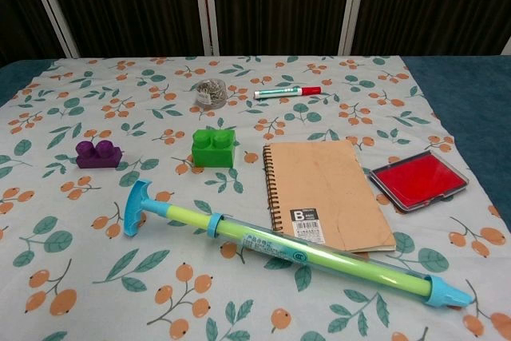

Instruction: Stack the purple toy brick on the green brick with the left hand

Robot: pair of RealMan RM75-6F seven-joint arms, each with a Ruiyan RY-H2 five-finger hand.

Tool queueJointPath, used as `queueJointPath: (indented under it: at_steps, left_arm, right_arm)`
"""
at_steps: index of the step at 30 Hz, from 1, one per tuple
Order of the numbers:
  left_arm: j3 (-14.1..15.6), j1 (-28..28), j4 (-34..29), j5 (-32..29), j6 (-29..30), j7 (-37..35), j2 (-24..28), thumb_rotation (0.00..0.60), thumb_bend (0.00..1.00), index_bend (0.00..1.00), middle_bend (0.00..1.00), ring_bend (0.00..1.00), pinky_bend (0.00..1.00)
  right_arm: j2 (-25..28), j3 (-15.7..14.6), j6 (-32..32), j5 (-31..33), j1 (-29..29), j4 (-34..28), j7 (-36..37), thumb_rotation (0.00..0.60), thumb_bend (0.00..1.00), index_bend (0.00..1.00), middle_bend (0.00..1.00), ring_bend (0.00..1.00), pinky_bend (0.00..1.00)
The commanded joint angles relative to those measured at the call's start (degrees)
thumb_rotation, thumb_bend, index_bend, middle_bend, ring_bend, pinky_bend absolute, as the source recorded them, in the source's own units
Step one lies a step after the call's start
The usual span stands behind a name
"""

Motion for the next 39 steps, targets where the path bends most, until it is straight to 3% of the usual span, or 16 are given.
queueJointPath:
  at_steps: [1, 27, 29, 34, 39]
  left_arm:
    - [0.1, 0.0, 0.0, -0.1, -0.1, 0.0, 0.0, 0.6, 0.22, 0.19, 0.1, 0.0, 0.0]
    - [-0.3, -1.3, 0.4, -1.3, -2.4, 0.0, -0.1, 0.6, 0.22, 0.2, 0.15, 0.0, 0.0]
    - [-2.4, -3.8, 1.0, -2.5, -4.6, 1.0, -0.9, 0.6, 0.22, 0.22, 0.19, 0.0, 0.0]
    - [-9.5, -11.6, 1.1, -13.6, -13.9, 7.5, -3.1, 0.6, 0.23, 0.25, 0.25, 0.0, 0.0]
    - [-12.8, -16.3, 1.8, -20.2, -17.0, 12.5, -5.8, 0.6, 0.27, 0.32, 0.33, 0.0, 0.0]
  right_arm:
    - [0.0, 0.0, 0.1, 0.0, -0.1, 0.0, 0.0, 0.6, 0.22, 0.03, 0.06, 0.09, 0.0]
    - [0.4, -0.1, 1.0, -0.2, -0.7, -0.6, 0.1, 0.6, 0.22, 0.03, 0.06, 0.09, 0.0]
    - [0.4, -0.1, 1.0, -0.1, -0.7, -0.5, 0.1, 0.6, 0.22, 0.03, 0.06, 0.09, 0.0]
    - [0.3, -0.2, 0.2, -0.2, -0.3, -0.6, 0.1, 0.6, 0.22, 0.03, 0.06, 0.09, 0.0]
    - [0.1, 0.0, -0.4, 0.6, -0.1, -0.3, -0.2, 0.6, 0.22, 0.03, 0.06, 0.09, 0.0]
